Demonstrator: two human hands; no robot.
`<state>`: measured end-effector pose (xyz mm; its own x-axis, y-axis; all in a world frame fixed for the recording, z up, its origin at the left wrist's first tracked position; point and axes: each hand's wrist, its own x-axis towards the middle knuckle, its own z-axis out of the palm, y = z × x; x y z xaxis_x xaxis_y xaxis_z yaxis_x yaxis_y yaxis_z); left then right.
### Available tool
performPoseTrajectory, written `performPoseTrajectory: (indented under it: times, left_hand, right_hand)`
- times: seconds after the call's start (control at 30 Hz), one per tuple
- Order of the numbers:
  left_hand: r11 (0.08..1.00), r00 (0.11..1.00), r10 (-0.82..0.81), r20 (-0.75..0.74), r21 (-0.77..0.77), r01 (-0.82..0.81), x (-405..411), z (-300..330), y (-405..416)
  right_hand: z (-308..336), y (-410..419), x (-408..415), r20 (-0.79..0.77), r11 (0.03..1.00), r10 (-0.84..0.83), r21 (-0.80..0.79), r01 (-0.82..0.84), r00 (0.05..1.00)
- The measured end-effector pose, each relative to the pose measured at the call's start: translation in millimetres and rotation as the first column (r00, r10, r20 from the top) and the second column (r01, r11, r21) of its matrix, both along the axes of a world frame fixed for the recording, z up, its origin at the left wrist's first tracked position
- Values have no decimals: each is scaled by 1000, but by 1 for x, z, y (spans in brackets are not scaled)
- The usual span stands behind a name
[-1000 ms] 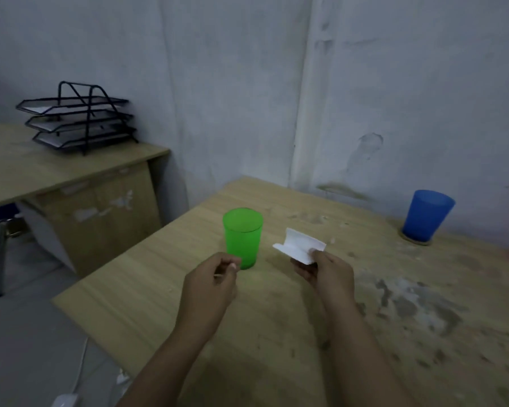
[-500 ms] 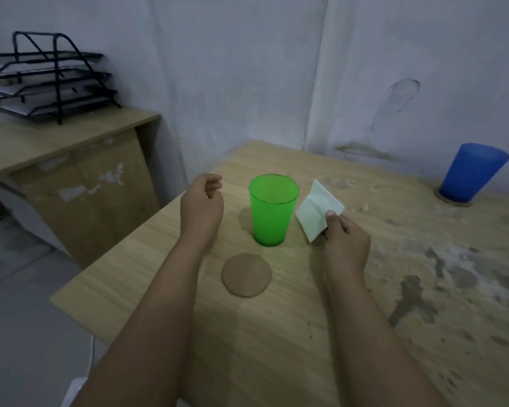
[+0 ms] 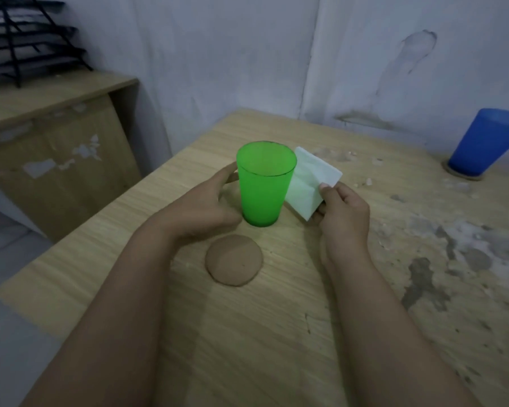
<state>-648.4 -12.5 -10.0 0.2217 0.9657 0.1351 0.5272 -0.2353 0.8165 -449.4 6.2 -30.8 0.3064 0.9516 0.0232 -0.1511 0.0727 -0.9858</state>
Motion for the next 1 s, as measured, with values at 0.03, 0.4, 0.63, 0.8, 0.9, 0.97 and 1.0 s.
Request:
performPoseTrajectory:
  times: [0.03,0.4,0.63,0.8,0.9,0.97,1.0]
  left_hand:
    - [999,1000,-20,16,-34,21,-1,-1,1]
    - [1000,965,14,262,23,-21,18,-1,5]
    - [989,938,93,334,81,-127,24,-2,7]
    - [957,890,173,422,141,-253,26,5,6]
    - [945,832,177,526,146,-293,28,11,5]
    - [940,803,179,569,143,-311,29,14,4]
    - [940,795,178,581,139,-312,30,14,3]
  right_hand:
    - [0,-1,-1,-6,1000,3,-4,-3,1000]
    - [3,-2,1,-1,1000,15,-12,-15,1000]
    - [4,-3,-2,-21,998,70,7,-69,997]
    - [7,-4,-6,-110,993,114,-3,-115,987]
    - [10,-7,-10,-168,983,183,8,-184,969]
    - [10,-9,-14,-241,967,250,23,-252,938]
    - [10,-9,-15,-266,958,284,32,-286,921]
